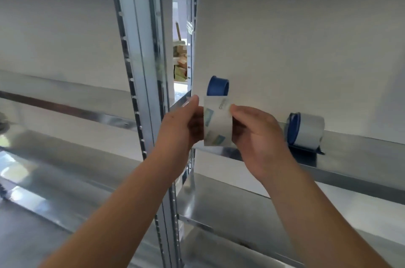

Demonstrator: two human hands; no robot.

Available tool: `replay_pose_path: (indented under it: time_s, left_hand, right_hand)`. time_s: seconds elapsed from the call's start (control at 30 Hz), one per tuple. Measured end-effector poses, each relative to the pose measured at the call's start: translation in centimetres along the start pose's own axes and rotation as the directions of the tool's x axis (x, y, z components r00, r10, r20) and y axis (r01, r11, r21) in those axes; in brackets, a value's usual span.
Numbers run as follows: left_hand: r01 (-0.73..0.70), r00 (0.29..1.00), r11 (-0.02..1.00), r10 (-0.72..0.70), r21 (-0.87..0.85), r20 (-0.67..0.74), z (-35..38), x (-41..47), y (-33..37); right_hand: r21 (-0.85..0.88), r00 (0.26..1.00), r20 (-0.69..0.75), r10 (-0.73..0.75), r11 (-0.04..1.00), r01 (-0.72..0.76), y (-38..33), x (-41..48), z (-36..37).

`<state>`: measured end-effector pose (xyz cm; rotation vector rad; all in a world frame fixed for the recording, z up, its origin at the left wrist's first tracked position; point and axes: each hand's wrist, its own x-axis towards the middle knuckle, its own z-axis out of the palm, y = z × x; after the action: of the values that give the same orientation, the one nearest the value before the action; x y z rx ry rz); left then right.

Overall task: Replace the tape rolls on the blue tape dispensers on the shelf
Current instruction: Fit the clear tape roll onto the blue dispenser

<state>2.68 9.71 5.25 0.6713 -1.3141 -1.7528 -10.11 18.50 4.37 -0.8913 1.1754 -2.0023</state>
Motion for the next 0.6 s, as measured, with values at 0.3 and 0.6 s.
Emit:
replay_pose_path:
  time_s: [0.3, 0.6]
  left_hand:
    - [0.0, 0.987, 0.999, -0.006, 0.038, 0.16, 1.3, 5.5, -0.5]
    - [-0.037, 0.999, 0.997, 0.04, 0.07, -0.032, -0.4, 11.4, -1.1]
  right_hand:
    - [0.088, 0.987, -0.16, -0.021, 0.996, 0.036, -0.4, 1.8, -1.9]
    - [0.267, 0.92, -0.369, 0.131, 0.963, -0.03, -0.7, 5.6, -1.8]
